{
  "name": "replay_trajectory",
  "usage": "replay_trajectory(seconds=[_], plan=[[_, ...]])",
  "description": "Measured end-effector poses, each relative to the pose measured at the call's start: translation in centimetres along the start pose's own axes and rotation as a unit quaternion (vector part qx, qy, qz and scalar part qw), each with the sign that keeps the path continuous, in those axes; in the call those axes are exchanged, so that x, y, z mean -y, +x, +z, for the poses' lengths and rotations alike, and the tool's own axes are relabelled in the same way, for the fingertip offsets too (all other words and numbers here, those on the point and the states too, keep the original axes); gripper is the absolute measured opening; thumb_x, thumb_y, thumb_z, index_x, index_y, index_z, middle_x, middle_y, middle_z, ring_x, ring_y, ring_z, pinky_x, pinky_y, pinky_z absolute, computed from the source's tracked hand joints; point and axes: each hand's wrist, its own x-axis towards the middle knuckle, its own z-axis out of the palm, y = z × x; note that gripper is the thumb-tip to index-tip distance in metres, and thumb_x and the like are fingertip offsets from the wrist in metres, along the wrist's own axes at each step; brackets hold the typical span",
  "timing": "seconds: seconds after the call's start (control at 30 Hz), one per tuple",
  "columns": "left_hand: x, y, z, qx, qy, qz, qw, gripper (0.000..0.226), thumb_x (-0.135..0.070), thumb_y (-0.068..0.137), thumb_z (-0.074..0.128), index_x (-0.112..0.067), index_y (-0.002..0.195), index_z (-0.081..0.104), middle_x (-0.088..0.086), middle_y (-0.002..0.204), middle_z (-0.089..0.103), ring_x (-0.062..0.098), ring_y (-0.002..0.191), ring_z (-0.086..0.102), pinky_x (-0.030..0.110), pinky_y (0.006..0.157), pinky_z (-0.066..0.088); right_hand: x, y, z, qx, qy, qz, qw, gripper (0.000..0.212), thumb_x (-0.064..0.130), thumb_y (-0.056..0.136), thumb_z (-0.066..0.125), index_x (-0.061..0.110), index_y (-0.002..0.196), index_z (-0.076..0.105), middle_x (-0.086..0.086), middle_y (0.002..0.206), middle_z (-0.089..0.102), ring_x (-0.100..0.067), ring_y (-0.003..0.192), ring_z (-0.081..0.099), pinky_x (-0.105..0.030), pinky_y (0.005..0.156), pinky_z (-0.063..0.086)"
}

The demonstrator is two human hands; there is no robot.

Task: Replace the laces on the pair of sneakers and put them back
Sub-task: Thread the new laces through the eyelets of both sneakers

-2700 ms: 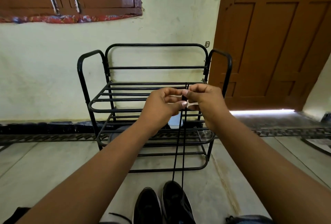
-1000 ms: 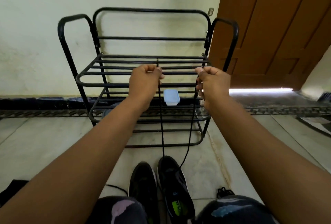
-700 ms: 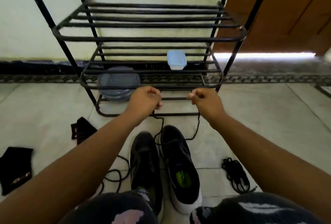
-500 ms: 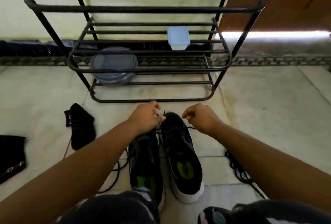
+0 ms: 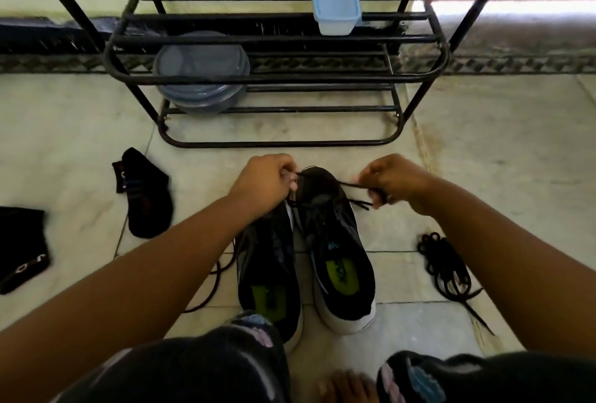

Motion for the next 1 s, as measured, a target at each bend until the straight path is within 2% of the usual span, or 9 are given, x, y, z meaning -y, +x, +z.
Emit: replay_trajectory(seconds=[0.13, 0.23, 0.33, 0.53, 0.6, 0.7, 0.77, 0.87, 1.0], plan=[[1.9, -0.8, -0.5, -0.008, -0.064, -0.116, 0.991, 0.014, -0.002, 0.094, 0.042, -0.003, 0.097, 0.056, 0.007, 0.079, 0.070, 0.009, 0.057, 0.065, 0.010, 0.052, 0.048, -2.7, 1.0, -1.5, -0.245, 0.202, 0.061, 0.946, 0.016, 0.021, 0.093, 0.057, 0.007, 0.093, 0.065, -0.002, 0.063, 0.045, -0.013, 0.050, 0.037, -0.022, 0.045, 0.027], [1.4, -1.6, 0.2, 0.055, -0.066, -0.094, 0.992, 0.011, -0.004, 0.095, 0.045, -0.005, 0.096, 0.056, 0.006, 0.081, 0.071, 0.011, 0.067, 0.069, 0.012, 0.060, 0.051, -2.2, 0.8, -1.7, -0.321, 0.296, 0.000, 0.900, 0.017, 0.012, 0.095, 0.049, 0.008, 0.093, 0.066, 0.001, 0.065, 0.047, -0.009, 0.053, 0.038, -0.018, 0.046, 0.029], [0.1, -1.5, 1.1, 0.070, -0.070, -0.030, 0.995, 0.006, -0.011, 0.092, 0.056, -0.013, 0.087, 0.060, 0.005, 0.087, 0.071, 0.016, 0.082, 0.068, 0.026, 0.081, 0.053, 0.1, 0.0, -1.2, -0.259, 0.296, -0.076, 0.916, 0.021, 0.006, 0.095, 0.043, 0.013, 0.086, 0.059, -0.005, 0.065, 0.055, -0.012, 0.051, 0.050, -0.018, 0.044, 0.038], [0.0, -1.5, 2.1, 0.051, -0.116, -0.053, 0.991, 0.007, -0.015, 0.084, 0.069, -0.009, 0.086, 0.070, 0.014, 0.083, 0.070, 0.026, 0.084, 0.067, 0.033, 0.080, 0.052, 0.4, 0.3, 1.2, -0.170, 0.023, -0.124, 0.977, 0.017, 0.016, 0.096, 0.050, 0.016, 0.101, 0.066, 0.001, 0.099, 0.065, -0.014, 0.094, 0.057, -0.024, 0.081, 0.042], [0.4, -1.7, 2.3, 0.051, -0.081, -0.046, 0.994, 0.001, -0.014, 0.083, 0.069, -0.015, 0.083, 0.069, 0.005, 0.080, 0.070, 0.018, 0.080, 0.067, 0.020, 0.071, 0.050, -0.3, 0.3, 1.5, -0.188, -0.005, -0.109, 0.976, 0.019, 0.013, 0.096, 0.050, 0.015, 0.106, 0.066, 0.001, 0.102, 0.063, -0.015, 0.096, 0.056, -0.025, 0.080, 0.040], [0.2, -1.9, 2.5, 0.058, -0.061, -0.024, 0.996, 0.005, -0.012, 0.083, 0.069, -0.016, 0.081, 0.068, -0.005, 0.073, 0.066, 0.002, 0.068, 0.062, 0.005, 0.061, 0.043, -1.3, 0.6, 1.6, -0.183, 0.025, -0.068, 0.980, 0.016, 0.007, 0.091, 0.054, 0.014, 0.089, 0.068, -0.006, 0.095, 0.069, -0.022, 0.092, 0.063, -0.031, 0.081, 0.050], [-0.2, -1.9, 2.7, 0.070, -0.066, -0.019, 0.995, 0.005, -0.011, 0.082, 0.070, -0.016, 0.081, 0.068, -0.002, 0.073, 0.067, 0.003, 0.067, 0.061, 0.007, 0.063, 0.045, -1.7, 0.5, 2.0, -0.154, 0.023, -0.061, 0.986, 0.016, 0.008, 0.088, 0.058, 0.015, 0.078, 0.068, -0.007, 0.086, 0.069, -0.023, 0.086, 0.065, -0.032, 0.078, 0.053], [-0.2, -1.7, 3.0, 0.067, -0.060, -0.023, 0.996, 0.007, -0.014, 0.078, 0.075, -0.017, 0.080, 0.069, 0.004, 0.077, 0.071, 0.011, 0.073, 0.066, 0.017, 0.068, 0.050, -1.7, -0.1, 2.6, -0.120, -0.014, -0.089, 0.989, 0.009, 0.015, 0.088, 0.064, 0.011, 0.081, 0.070, 0.003, 0.074, 0.063, -0.008, 0.072, 0.057, -0.016, 0.062, 0.043], [0.2, -1.9, 3.4, 0.055, -0.048, -0.045, 0.996, 0.007, -0.014, 0.076, 0.077, -0.013, 0.081, 0.072, 0.004, 0.074, 0.071, 0.005, 0.065, 0.062, 0.003, 0.055, 0.042, -1.5, -0.1, 2.5, -0.139, -0.007, -0.117, 0.983, 0.010, 0.015, 0.087, 0.066, 0.011, 0.079, 0.070, 0.007, 0.070, 0.061, -0.001, 0.068, 0.054, -0.014, 0.060, 0.039]])
